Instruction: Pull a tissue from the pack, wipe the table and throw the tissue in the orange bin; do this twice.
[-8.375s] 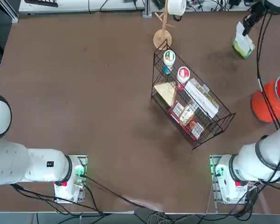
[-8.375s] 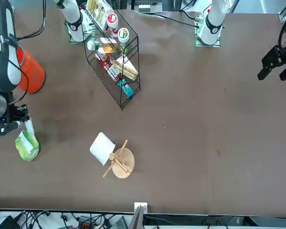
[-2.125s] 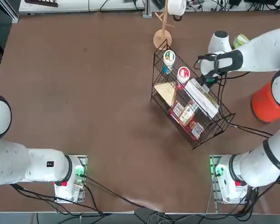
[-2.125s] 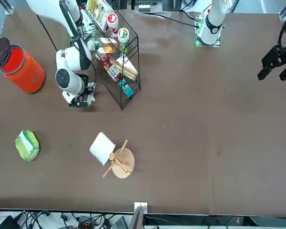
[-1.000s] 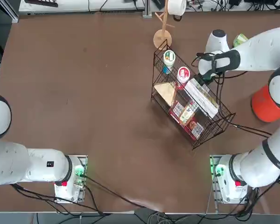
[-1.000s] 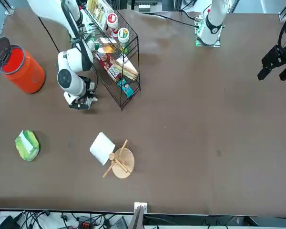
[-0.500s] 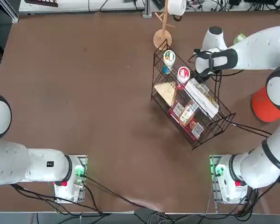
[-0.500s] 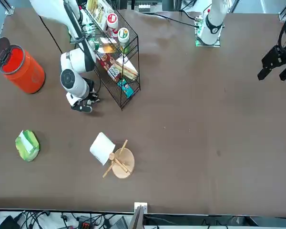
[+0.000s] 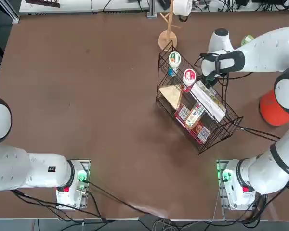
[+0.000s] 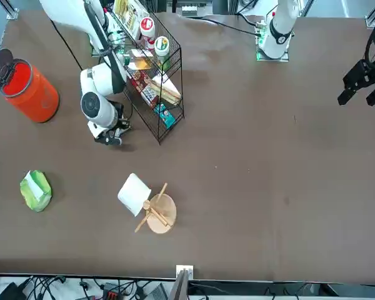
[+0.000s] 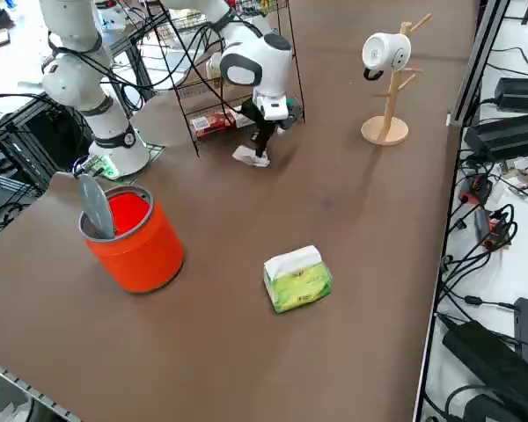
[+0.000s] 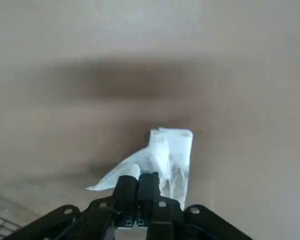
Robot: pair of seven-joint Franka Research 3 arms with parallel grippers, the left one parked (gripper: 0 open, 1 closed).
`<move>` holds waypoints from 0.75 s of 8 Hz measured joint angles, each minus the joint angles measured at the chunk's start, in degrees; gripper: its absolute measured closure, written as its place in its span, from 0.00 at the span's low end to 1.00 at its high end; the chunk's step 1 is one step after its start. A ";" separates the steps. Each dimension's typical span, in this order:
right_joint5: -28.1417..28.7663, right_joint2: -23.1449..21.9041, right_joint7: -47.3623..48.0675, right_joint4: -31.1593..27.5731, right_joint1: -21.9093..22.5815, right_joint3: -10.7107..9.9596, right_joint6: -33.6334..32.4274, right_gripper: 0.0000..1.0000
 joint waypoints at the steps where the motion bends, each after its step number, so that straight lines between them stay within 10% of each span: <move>1: -0.12 -0.18 -0.47 -0.22 -0.05 -0.20 -1.43 0.99; 6: -2.35 -1.44 -2.67 -0.96 -0.55 -1.67 -4.74 0.98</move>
